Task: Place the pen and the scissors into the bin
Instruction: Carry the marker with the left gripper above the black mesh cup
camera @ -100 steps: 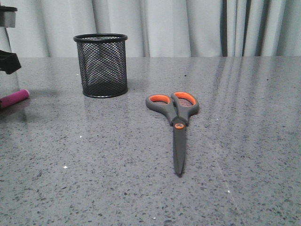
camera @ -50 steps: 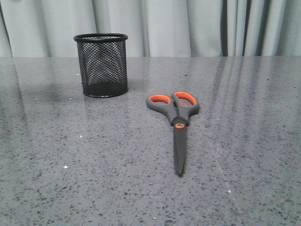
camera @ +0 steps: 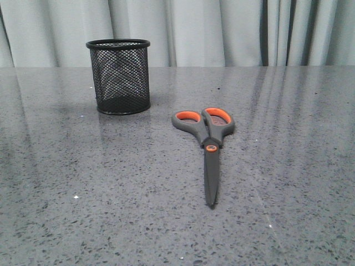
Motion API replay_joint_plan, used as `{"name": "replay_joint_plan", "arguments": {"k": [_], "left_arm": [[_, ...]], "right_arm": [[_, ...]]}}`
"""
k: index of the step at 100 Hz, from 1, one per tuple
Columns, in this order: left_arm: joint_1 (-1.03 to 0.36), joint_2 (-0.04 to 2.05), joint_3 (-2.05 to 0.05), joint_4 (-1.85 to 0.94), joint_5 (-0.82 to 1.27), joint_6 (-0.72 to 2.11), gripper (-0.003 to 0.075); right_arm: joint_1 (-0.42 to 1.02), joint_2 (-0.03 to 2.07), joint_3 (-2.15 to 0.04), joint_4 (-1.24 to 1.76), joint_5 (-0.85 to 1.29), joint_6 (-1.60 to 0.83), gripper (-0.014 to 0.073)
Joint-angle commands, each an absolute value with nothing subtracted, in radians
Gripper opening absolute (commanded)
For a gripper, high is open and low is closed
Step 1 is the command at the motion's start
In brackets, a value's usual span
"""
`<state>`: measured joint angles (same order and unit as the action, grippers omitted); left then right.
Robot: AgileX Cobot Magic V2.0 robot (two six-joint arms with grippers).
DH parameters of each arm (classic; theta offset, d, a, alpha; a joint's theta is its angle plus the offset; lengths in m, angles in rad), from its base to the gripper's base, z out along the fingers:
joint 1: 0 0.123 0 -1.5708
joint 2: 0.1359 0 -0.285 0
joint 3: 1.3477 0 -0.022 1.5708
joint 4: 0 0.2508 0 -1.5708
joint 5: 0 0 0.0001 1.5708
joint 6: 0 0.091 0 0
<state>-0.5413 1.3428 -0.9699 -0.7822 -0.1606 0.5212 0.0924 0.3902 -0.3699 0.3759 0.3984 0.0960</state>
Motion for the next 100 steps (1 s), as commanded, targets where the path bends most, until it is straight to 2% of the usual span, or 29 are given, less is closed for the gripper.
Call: {"name": "replay_joint_plan", "arguments": {"k": [1,63,100], "left_arm": [[-0.572,1.352,-0.995,-0.784,-0.250,0.521,-0.0020],[-0.574,1.419,-0.995,-0.758,-0.239,0.276,-0.0020],[-0.574,1.457,-0.995,-0.711,-0.319,0.276,-0.0020]], "right_arm": [[0.094,0.402,-0.403,0.383,0.327,0.090,0.0360],[0.094,0.402,-0.403,0.383,0.365,0.090,0.0360],[0.094,0.402,-0.403,0.383,0.408,0.090,0.0360]]}}
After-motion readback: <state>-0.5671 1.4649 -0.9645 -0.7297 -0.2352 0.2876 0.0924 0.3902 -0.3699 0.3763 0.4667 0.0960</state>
